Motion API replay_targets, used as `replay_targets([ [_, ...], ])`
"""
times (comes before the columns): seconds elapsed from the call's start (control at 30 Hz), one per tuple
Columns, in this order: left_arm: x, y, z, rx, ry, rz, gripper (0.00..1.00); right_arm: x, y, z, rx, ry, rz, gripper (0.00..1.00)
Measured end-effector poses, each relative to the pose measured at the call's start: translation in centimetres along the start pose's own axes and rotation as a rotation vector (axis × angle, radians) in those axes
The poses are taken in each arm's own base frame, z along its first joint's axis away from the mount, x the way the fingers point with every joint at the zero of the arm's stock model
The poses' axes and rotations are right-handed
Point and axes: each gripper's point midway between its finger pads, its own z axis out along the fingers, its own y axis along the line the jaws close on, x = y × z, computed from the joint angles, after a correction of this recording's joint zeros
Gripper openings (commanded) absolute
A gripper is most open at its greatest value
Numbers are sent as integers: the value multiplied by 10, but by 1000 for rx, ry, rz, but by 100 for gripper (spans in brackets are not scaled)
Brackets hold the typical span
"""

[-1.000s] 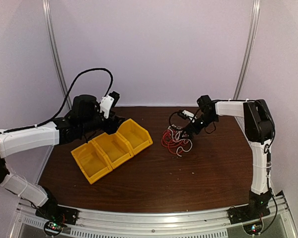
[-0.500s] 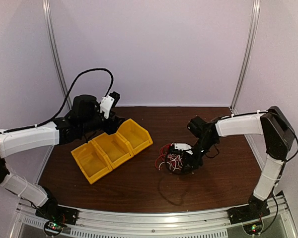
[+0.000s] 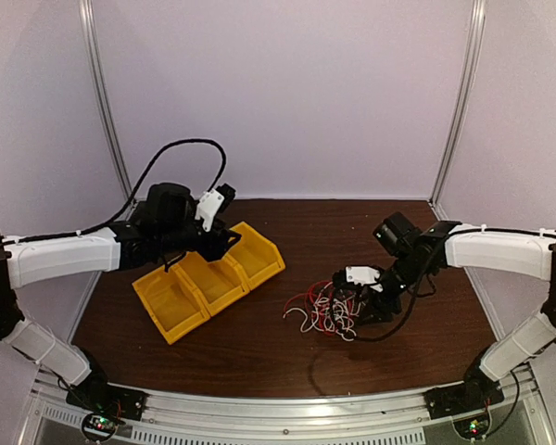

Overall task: Untangle the cables
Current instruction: Move the tangled cables to the center of the board, then pick up one of the twisted cables from the tangled cable pile.

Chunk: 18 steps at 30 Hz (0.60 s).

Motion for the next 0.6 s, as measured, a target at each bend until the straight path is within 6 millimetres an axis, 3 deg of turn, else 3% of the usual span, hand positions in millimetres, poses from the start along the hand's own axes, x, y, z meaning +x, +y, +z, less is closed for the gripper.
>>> replay_targets([
  [0.17,5,-38,4,132,14,25,53,-1,-18,-31,122,-82,25,61],
  [0.33,16,-130,10,333,64,100,53,6,-47,-57,234,-169,122,59],
  [0.47,45,-192,17,452,138,100,54,15,-75,-73,298,-229,219,58],
  [0.6,77,-218,37,471,214,26,50,12,-81,-75,301,-292,246,52],
])
